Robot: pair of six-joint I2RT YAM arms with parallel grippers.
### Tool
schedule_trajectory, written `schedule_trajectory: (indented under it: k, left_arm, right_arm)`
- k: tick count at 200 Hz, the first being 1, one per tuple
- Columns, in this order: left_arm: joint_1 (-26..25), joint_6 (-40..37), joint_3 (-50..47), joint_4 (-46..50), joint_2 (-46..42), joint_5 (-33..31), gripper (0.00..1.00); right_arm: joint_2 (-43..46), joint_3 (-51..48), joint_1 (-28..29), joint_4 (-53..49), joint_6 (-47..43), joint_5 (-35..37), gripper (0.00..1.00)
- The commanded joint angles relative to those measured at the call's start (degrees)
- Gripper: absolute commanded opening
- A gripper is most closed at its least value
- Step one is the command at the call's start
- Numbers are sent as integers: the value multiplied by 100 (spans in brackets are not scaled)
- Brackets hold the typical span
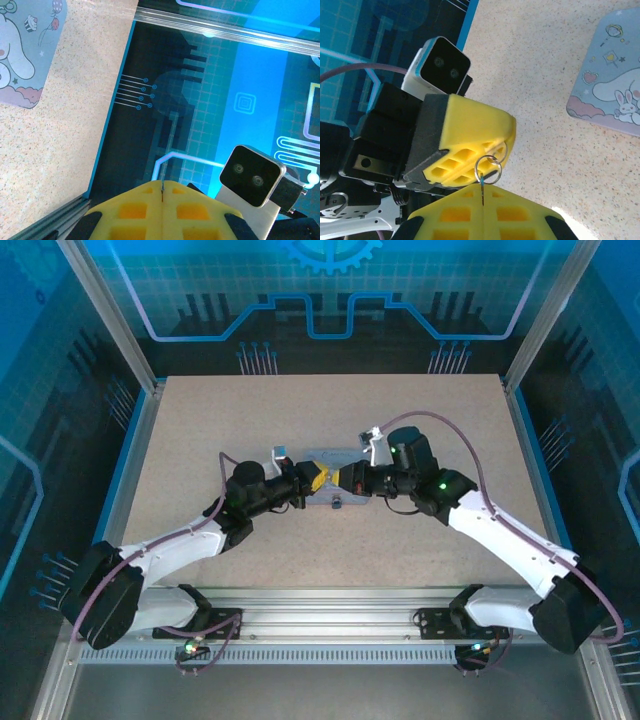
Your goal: Unlock the padlock with the key
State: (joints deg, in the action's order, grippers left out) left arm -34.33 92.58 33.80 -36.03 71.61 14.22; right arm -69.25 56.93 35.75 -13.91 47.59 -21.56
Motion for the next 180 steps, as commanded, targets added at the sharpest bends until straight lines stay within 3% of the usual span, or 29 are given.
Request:
schedule_trajectory:
  k: [1, 20, 82, 146, 180]
  left_arm:
    - [23, -370, 57, 388, -177, -84, 0]
    - [51, -840, 311, 1101, -326, -90, 0]
    - [77, -3271, 1973, 3975, -401, -324, 0]
    - [-39, -5109, 3358, 4464, -9, -277, 0]
    - [-152, -5425, 3642, 4161, 124, -175, 0]
  right_arm:
    - [237, -104, 79, -68, -74, 74, 12]
    - [434, -260, 52, -257, -143, 305, 33]
    - [1194, -992, -315, -489, -364, 800, 48]
    - [1582, -1417, -492, 1263, -499, 930, 65]
    - [1190, -1150, -761, 2191, -74, 19, 66]
